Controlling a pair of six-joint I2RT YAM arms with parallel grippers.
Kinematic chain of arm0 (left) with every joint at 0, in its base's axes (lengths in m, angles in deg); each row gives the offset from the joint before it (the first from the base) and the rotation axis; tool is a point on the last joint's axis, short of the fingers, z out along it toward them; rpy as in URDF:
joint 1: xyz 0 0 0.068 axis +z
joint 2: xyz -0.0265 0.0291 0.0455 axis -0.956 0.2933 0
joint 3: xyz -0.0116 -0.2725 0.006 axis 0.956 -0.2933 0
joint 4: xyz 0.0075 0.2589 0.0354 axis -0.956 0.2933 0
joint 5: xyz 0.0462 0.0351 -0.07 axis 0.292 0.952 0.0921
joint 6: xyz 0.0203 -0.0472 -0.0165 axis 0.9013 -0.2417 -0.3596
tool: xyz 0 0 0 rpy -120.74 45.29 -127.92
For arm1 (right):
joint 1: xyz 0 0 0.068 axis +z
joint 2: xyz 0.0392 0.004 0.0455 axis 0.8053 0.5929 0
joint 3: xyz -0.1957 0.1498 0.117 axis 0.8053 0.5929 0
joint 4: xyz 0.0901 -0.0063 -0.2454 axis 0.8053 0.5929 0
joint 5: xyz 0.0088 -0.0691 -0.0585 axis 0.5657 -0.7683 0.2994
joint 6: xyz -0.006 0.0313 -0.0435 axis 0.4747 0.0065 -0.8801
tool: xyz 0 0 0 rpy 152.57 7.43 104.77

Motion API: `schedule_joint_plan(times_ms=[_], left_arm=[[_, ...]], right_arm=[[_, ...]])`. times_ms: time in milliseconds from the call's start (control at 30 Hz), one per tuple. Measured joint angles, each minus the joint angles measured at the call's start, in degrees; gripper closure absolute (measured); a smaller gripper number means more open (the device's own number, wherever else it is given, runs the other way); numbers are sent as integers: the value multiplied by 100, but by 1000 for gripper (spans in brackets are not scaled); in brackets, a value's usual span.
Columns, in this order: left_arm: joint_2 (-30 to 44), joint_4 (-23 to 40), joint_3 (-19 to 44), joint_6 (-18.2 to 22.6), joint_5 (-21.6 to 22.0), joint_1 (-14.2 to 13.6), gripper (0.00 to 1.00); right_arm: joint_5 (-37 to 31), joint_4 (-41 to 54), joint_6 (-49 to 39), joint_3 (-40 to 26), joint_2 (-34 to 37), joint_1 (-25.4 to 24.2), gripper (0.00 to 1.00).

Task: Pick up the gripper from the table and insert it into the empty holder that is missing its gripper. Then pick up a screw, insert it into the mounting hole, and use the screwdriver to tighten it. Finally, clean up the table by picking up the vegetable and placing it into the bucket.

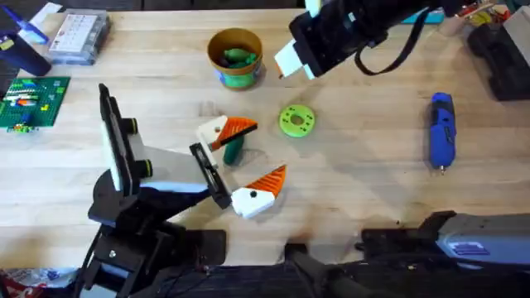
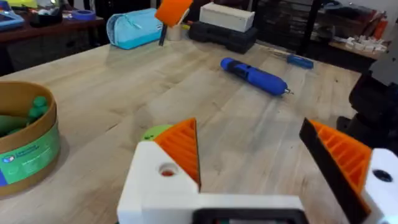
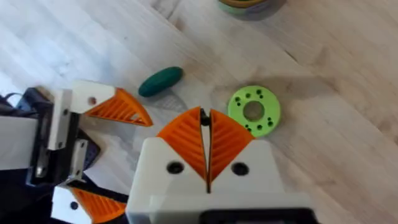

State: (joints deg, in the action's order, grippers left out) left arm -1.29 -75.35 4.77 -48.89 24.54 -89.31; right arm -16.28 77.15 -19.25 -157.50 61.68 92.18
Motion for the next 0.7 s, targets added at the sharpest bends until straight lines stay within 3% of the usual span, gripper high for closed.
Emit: schedule_joint_plan(times_ms=[500, 700], left_arm=[[0, 0, 0, 0, 0, 0, 11], [0, 0, 0, 0, 0, 0, 11]], right_arm=[[331, -85, 22, -207, 0, 1078, 997], [361, -85, 22, -207, 0, 1204, 997]])
